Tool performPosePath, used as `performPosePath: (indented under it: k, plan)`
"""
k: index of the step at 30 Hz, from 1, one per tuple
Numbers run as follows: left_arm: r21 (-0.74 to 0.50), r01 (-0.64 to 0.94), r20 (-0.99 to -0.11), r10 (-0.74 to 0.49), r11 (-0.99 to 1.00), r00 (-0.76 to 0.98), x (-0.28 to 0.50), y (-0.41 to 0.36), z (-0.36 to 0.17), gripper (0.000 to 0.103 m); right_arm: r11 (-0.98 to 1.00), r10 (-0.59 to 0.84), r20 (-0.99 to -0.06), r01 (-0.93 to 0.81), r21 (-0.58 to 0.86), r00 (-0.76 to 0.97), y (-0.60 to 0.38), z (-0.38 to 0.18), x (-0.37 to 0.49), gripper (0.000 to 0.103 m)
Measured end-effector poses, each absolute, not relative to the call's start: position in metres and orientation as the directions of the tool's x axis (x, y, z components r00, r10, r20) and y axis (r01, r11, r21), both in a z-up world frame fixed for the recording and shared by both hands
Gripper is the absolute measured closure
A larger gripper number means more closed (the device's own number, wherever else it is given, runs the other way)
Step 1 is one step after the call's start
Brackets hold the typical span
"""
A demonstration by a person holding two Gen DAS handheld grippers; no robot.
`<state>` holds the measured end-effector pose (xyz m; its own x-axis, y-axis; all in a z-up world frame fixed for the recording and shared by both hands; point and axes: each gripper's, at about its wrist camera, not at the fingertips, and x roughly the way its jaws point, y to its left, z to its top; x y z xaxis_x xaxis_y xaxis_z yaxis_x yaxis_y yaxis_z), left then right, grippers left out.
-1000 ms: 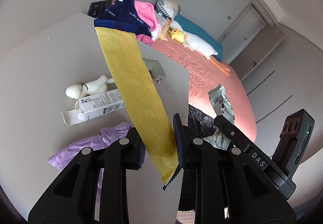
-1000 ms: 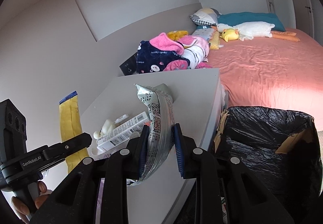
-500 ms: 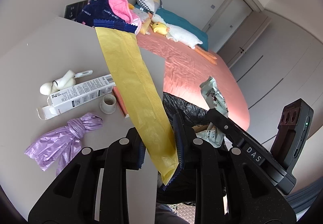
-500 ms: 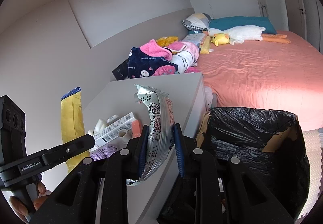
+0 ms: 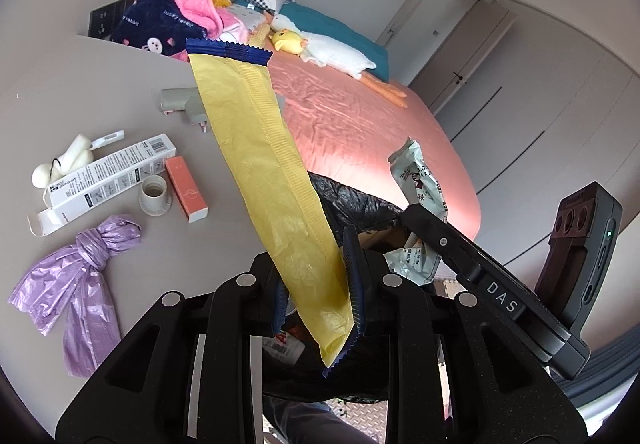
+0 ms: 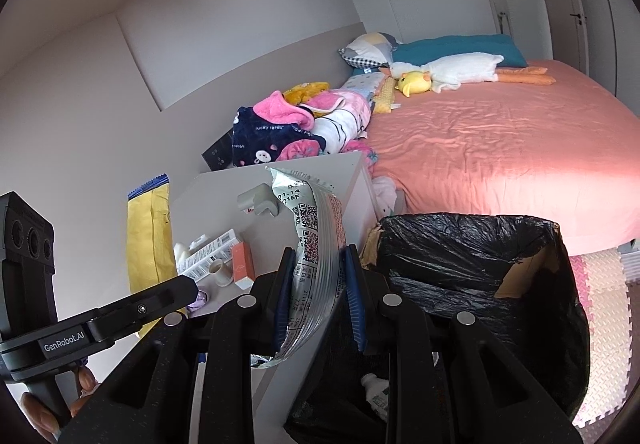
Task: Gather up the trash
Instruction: 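Carry the yellow packet and foil wrapper toward the black trash bag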
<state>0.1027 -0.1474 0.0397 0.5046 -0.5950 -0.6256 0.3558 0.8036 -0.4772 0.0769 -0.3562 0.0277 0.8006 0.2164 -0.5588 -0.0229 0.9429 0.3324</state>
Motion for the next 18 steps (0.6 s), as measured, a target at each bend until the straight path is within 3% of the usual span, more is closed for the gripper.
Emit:
performPosePath:
  k: [18]
  plan:
    - [-0.473,0.45,-0.653,-0.644,0.757,0.397,0.103,-0.202,0.023,0.079,0.934,0.121,-0.577,0.104,0.343,0.808,-0.415,0.017,0.066,0.077]
